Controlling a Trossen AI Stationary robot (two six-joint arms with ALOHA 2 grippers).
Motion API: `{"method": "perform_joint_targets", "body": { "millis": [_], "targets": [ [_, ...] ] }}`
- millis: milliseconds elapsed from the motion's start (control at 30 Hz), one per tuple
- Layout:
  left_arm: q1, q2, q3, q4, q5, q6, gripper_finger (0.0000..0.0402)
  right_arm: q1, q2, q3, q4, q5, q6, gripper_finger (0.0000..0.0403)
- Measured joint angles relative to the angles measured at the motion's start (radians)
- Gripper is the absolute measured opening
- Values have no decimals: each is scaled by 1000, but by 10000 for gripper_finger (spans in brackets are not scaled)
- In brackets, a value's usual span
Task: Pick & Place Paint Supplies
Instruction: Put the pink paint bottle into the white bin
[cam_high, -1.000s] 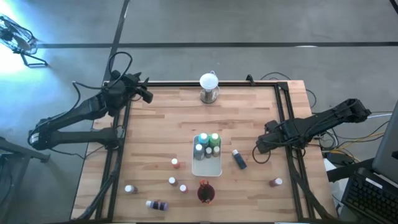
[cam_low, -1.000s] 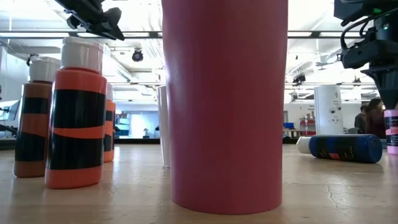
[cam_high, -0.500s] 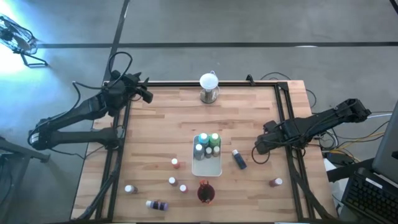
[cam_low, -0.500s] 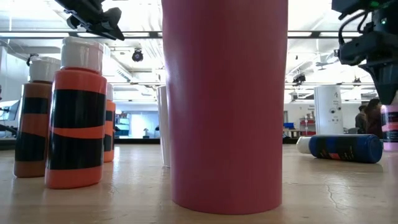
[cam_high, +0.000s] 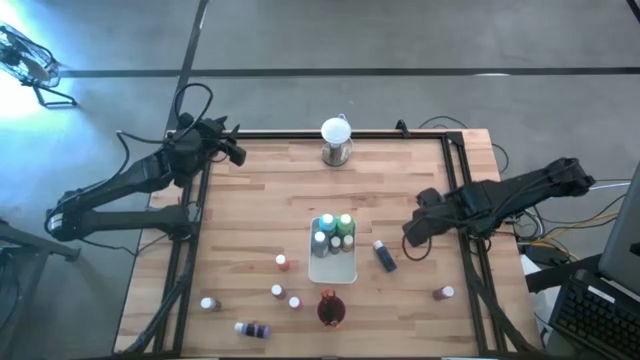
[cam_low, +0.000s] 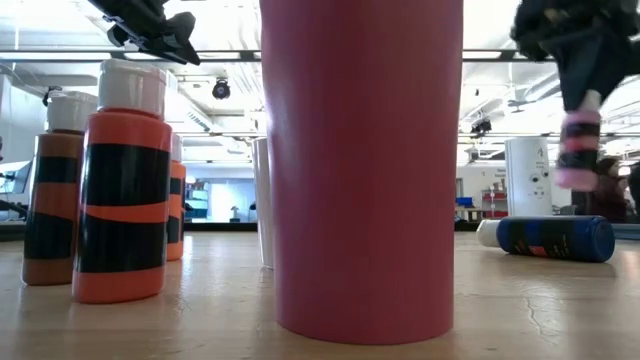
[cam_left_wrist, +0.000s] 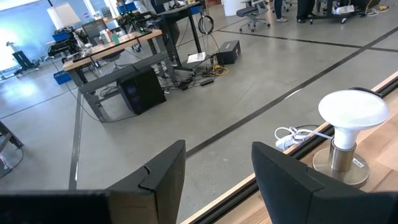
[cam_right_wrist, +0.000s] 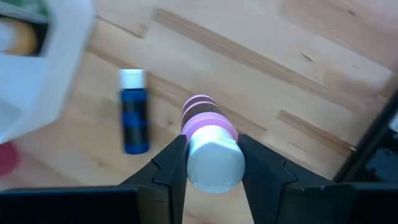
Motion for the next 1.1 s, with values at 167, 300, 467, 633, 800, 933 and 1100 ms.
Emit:
{"method": "perform_joint_targets", "body": {
  "millis": [167, 300, 467, 633, 800, 933, 1100],
  "targets": [
    [0, 0, 0, 0, 0, 0, 191, 0, 74, 127, 0, 1, -70, 113],
    [0, 0, 0, 0, 0, 0, 191, 0, 171, 250, 0, 0, -155, 113],
    [0, 0, 0, 0, 0, 0, 191, 11, 313, 419, -1, 0, -255, 113],
    [0, 0, 0, 0, 0, 0, 191, 45, 446, 572, -10, -1, -306, 113],
    [0, 0, 0, 0, 0, 0, 191, 71, 552, 679, -13, 1, -313, 113],
    [0, 0, 0, 0, 0, 0, 191, 80, 628, 737, -12, 22, -321, 113],
    [0, 0, 0, 0, 0, 0, 191, 81, 698, 780, -12, 55, -346, 113]
  ]
}}
